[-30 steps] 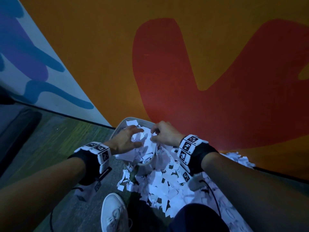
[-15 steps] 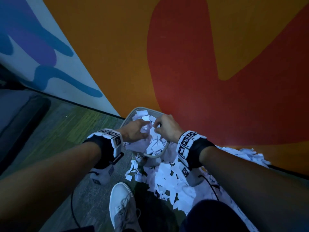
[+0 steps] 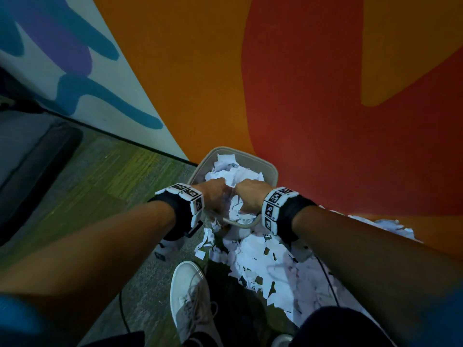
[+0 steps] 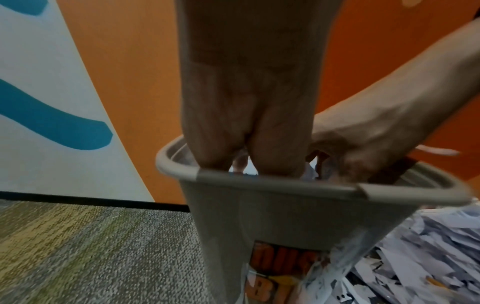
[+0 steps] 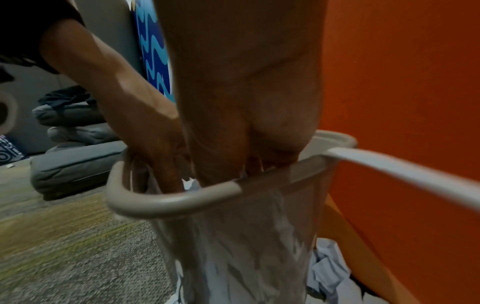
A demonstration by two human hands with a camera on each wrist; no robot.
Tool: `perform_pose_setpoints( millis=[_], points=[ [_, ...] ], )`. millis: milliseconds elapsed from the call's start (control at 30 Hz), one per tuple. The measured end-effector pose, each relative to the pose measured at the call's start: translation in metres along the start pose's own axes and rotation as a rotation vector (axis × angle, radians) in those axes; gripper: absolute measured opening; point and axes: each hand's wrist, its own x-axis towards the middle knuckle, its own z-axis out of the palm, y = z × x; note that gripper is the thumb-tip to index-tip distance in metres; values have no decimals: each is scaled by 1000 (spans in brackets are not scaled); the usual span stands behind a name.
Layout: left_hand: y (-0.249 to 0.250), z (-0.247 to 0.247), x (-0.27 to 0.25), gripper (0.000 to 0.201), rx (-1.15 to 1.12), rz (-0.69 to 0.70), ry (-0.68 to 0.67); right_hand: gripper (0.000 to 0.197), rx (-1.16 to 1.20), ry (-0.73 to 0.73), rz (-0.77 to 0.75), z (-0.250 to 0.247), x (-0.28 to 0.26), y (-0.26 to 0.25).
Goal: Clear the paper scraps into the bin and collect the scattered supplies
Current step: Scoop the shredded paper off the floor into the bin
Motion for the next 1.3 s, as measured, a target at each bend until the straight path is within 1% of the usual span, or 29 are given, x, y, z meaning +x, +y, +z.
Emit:
perform_pose_setpoints(
  millis=[67, 167, 267, 333, 400, 433, 533, 600, 633, 667, 733, 800, 833, 867, 933, 1000, 1100, 1200, 1267, 1300],
  points=[
    [-1, 7, 11, 28, -31, -7, 6, 41, -2, -22, 0, 7, 9, -3],
    [-1, 16, 25, 18, 21, -11, -2, 28, 5, -51, 14, 21, 21, -3],
    [-1, 23, 34, 21, 40, -12, -27, 18, 24, -82, 19, 27, 25, -4],
    [-2, 20, 34, 21, 42, -18, -32, 11, 36, -95, 19, 21, 23, -3],
    [-4, 11, 29, 21, -4, -23, -53, 22, 89, -103, 32, 9, 16, -1],
    [-4, 3, 24, 24, -34, -31, -57, 29, 122, -99, 32, 1, 10, 1],
    [-3, -25, 7, 47, -85, -34, 7, 53, 222, -8, 10, -17, -11, 11],
    [2, -39, -6, 60, -109, -27, 55, 56, 302, 100, -7, -27, -28, 18],
    [6, -45, -13, 60, -103, -21, 78, 55, 344, 154, -3, -31, -36, 24],
    [10, -48, -20, 59, -94, -18, 102, 51, 378, 211, 11, -34, -44, 30],
    [18, -51, -30, 55, -97, -2, 155, 33, 457, 329, 73, -36, -60, 43],
    [25, -47, -37, 53, -121, 8, 188, 15, 547, 437, 177, -29, -72, 55],
    [27, -43, -39, 53, -132, 2, 195, 13, 576, 463, 228, -24, -75, 61],
    [28, -40, -40, 52, -140, -6, 200, 14, 602, 456, 278, -17, -75, 66],
    [30, -34, -41, 50, -148, -13, 216, 21, 666, 361, 351, -6, -75, 70],
    [31, -29, -41, 47, -153, -8, 244, 26, 714, 282, 373, 1, -73, 69],
    [29, -28, -40, 42, -164, -5, 279, 22, 794, 252, 356, 0, -71, 64],
    [26, -31, -37, 38, -203, -18, 341, 14, 891, 285, 328, -14, -68, 53],
    [24, -34, -34, 37, -236, -47, 394, 12, 990, 355, 269, -26, -58, 41],
    [22, -35, -33, 36, -247, -66, 426, 12, 993, 399, 235, -31, -51, 34]
  ],
)
